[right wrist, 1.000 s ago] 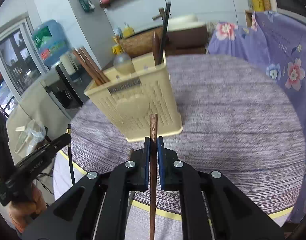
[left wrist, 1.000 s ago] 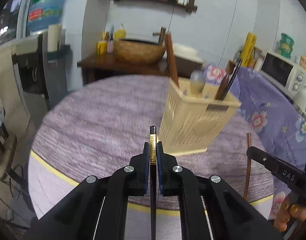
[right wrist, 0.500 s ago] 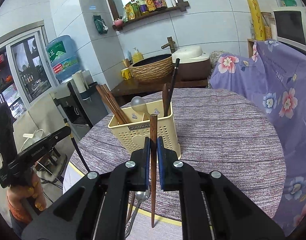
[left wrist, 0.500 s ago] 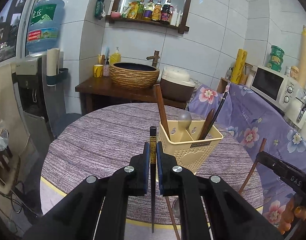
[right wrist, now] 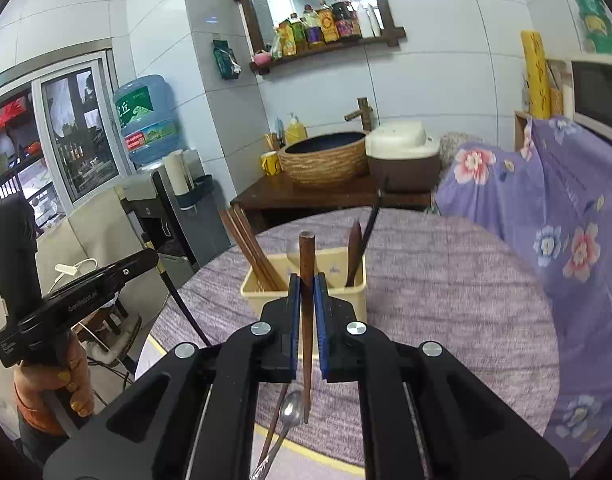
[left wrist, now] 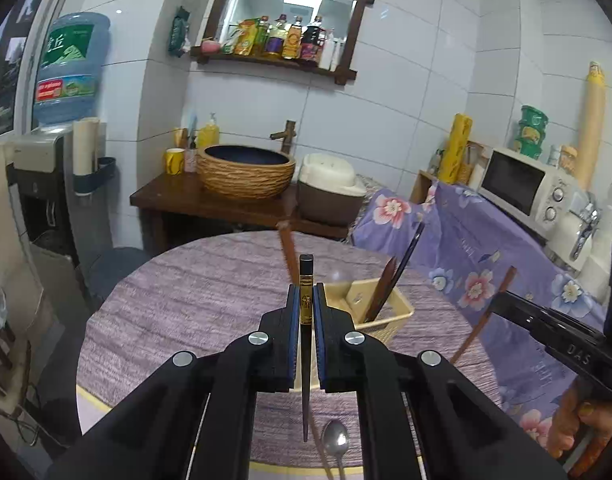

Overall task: Organize utensils
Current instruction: 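Drop the wooden chopstick into the holder with the right tool while the left tool releases the black chopstick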

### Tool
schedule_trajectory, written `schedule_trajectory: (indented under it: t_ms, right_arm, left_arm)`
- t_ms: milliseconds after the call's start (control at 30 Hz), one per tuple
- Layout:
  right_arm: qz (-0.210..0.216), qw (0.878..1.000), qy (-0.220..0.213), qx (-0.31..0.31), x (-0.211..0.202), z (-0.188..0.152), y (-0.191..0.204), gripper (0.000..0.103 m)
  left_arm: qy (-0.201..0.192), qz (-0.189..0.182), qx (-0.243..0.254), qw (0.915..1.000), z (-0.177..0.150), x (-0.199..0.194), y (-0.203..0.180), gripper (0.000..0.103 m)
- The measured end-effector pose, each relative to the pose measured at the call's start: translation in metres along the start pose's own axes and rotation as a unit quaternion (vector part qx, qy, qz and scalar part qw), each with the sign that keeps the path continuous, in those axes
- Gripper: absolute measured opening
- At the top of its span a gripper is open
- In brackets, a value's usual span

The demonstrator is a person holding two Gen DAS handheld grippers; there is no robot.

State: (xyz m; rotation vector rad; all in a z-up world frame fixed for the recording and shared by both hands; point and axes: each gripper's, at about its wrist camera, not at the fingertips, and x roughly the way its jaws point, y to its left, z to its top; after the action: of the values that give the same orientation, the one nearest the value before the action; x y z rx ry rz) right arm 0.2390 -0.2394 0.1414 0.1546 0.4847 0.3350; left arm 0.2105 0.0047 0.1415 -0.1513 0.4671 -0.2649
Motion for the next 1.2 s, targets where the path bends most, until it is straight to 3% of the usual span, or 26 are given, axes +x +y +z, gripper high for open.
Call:
schedule_trajectory:
  t_ms: [267,433,667,900,1200]
  right_arm:
    - [-0.021,0.997,-0.069,-0.021,-0.018,0.096,0.015,0.008]
    - [-0.057,0.993,-0.099,-0.027,-0.01,0.12,0.016,0.008]
    - [-0.072,0.996,-0.05,-0.004,0.045,0.079,-0.004,0.008]
    - [-0.075,0.997,-0.01,0.007,0.079,0.04,-0.014,0.008]
    - [-0.075,0.997,-0.016,0.026,0.083,0.021,-0.028,0.008]
  left_arm:
    - [-0.064,-0.021,-0.008,0.9977,0.087,-0.014,-0.017,0.008]
    - [-0.09,0.008,-0.014,0.9958,0.111,0.009,-0.025,0.008]
    - [-0.027,0.019,-0.036,0.9988,0.057,0.069,-0.016,0.008]
    - [0.023,0.023,-0.044,0.9985,0.013,0.099,-0.008,0.008]
    - [0.017,0.029,-0.05,0.9982,-0.001,0.094,-0.006,0.008]
